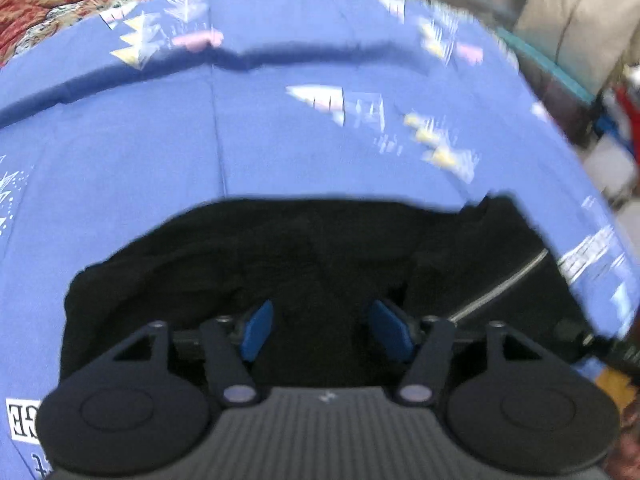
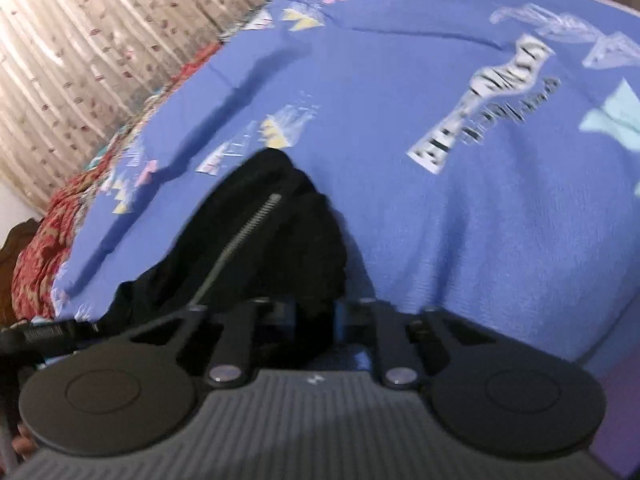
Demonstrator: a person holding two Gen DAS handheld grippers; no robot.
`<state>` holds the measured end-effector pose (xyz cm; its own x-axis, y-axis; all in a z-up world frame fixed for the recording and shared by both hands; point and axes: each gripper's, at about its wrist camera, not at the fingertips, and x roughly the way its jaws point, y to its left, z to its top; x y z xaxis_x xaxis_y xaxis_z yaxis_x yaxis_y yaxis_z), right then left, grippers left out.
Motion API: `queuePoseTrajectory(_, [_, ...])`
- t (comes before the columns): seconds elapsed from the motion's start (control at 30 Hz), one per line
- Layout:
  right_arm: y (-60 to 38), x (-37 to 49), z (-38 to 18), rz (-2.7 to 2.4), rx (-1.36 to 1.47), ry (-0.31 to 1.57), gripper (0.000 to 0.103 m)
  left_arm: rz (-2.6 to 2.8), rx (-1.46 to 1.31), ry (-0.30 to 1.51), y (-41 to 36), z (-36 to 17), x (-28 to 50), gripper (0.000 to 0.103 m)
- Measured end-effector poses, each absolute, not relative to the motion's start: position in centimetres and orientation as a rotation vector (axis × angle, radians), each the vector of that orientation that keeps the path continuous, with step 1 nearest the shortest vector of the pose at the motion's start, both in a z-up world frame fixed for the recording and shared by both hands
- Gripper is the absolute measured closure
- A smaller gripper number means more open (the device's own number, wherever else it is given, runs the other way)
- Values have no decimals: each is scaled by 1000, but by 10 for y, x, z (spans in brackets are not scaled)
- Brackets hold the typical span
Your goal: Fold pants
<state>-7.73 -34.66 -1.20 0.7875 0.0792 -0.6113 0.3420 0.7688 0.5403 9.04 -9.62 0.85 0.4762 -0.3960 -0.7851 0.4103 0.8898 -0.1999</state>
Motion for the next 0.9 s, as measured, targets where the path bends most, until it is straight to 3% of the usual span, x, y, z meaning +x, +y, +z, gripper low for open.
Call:
queuePoseTrajectory(0.07, [-339,-79,-2,-137,647,635,87,-516,-29,911,-93,27,87,23])
queuePoseTrajectory(0.1, [-334,-78,1,-126,625,626,87,-531,-39,885,-94,36,85,21])
queuePoseTrajectory(0.33, [-324,-72,-9,-184,587,682,83,-451,136,884,-121,40,64,20])
queuePoseTrajectory(0.4, [-330,-76,-18,-206,627,712,79,-423,144,916,-118,31,58,20])
queuePoseTrajectory(0.47, [-335,-83,-23,-220,677,717,68,-413,121,938,-109,25,52,20])
queuePoseTrajectory(0.63, [-331,-93,-18,-234,683,714,63,-353,105,955,-80,17,33,20])
queuePoseTrajectory(0.9, [-309,-102,12,-301,578,573,58,-267,40,979,-36,10,22,20])
